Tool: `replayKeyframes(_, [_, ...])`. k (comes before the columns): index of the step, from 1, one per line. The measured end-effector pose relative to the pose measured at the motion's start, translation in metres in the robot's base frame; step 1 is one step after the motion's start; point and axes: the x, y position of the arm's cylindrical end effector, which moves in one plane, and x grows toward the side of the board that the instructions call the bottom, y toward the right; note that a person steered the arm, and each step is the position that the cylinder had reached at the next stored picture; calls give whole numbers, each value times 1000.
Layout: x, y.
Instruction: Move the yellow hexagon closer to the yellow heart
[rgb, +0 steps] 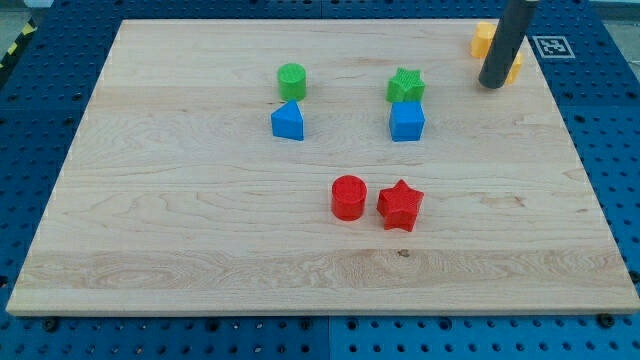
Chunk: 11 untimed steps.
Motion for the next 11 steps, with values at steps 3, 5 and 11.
replayKeyframes(3, [37, 51])
replayKeyframes(5, [9, 44])
replayKeyframes(11, [-9, 42])
